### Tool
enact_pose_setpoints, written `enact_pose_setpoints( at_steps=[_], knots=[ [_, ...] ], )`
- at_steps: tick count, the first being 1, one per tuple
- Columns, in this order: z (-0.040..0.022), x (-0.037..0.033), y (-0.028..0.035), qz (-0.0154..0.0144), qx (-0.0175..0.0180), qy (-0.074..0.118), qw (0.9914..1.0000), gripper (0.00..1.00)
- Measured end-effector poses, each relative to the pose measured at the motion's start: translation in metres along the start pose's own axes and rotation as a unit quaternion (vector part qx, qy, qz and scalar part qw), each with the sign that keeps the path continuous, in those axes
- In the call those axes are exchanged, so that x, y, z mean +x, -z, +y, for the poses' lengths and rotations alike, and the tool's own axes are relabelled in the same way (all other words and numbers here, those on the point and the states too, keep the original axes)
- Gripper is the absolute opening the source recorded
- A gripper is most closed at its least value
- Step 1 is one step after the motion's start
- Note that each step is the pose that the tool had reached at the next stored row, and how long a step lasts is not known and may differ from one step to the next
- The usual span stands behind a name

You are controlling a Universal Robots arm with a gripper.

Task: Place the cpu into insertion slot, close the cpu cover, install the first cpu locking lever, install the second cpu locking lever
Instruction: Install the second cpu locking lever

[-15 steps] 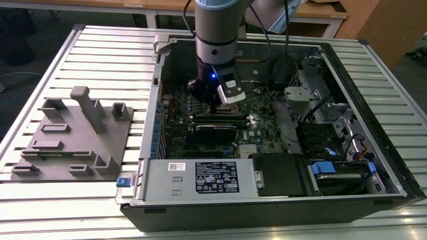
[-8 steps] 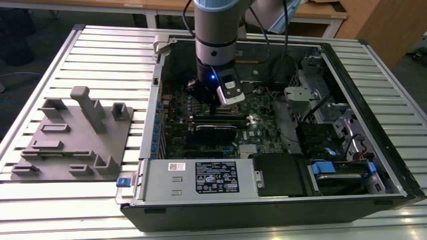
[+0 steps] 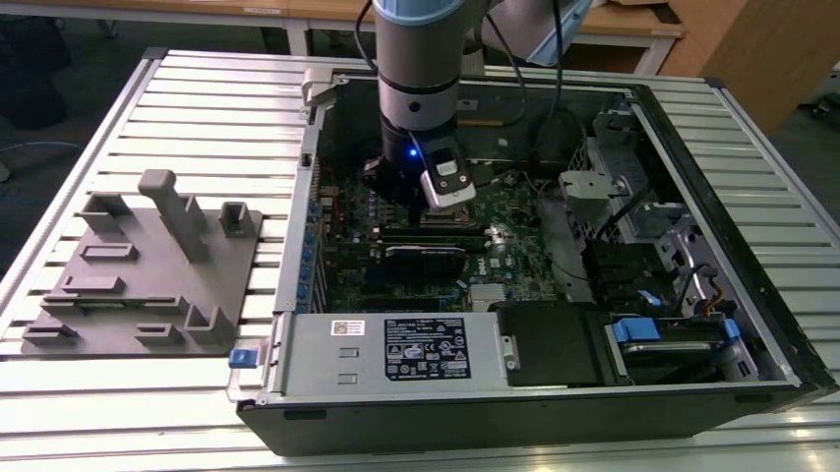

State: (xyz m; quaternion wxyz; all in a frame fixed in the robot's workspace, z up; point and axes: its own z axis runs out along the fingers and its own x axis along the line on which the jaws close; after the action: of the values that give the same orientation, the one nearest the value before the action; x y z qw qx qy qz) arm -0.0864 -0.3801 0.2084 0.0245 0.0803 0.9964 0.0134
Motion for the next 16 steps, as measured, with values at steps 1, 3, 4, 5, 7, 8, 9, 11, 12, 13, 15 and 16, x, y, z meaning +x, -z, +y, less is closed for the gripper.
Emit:
enact_pose_setpoints(
  at_steps=[1, 3, 4, 5, 7, 8, 9, 11, 12, 13, 15, 16],
  knots=[
    [-0.0002, 0.0009, 0.0000, 0.0000, 0.0000, 0.000, 1.00000, 0.11],
    [-0.0005, 0.0030, 0.0000, 0.0000, 0.0000, 0.000, 1.00000, 0.11],
    [-0.0006, 0.0040, -0.0002, 0.0000, 0.0000, 0.000, 1.00000, 0.11],
    [-0.0008, 0.0049, -0.0009, 0.0000, -0.0001, 0.000, 1.00000, 0.11],
    [-0.0011, 0.0064, -0.0026, 0.0000, 0.0000, 0.000, 1.00000, 0.11],
    [-0.0013, 0.0071, -0.0030, 0.0001, -0.0001, 0.000, 1.00000, 0.11],
    [-0.0013, 0.0073, -0.0030, 0.0001, -0.0005, 0.000, 1.00000, 0.11],
    [-0.0012, 0.0073, -0.0031, 0.0002, -0.0011, 0.000, 1.00000, 0.11],
    [-0.0013, 0.0074, -0.0031, 0.0004, -0.0025, 0.000, 1.00000, 0.11],
    [-0.0013, 0.0074, -0.0033, 0.0006, -0.0037, 0.000, 0.99999, 0.11],
    [-0.0013, 0.0075, -0.0037, 0.0006, -0.0043, 0.000, 0.99999, 0.11],
    [-0.0013, 0.0075, -0.0042, 0.0006, -0.0045, 0.000, 0.99999, 0.11]
  ],
)
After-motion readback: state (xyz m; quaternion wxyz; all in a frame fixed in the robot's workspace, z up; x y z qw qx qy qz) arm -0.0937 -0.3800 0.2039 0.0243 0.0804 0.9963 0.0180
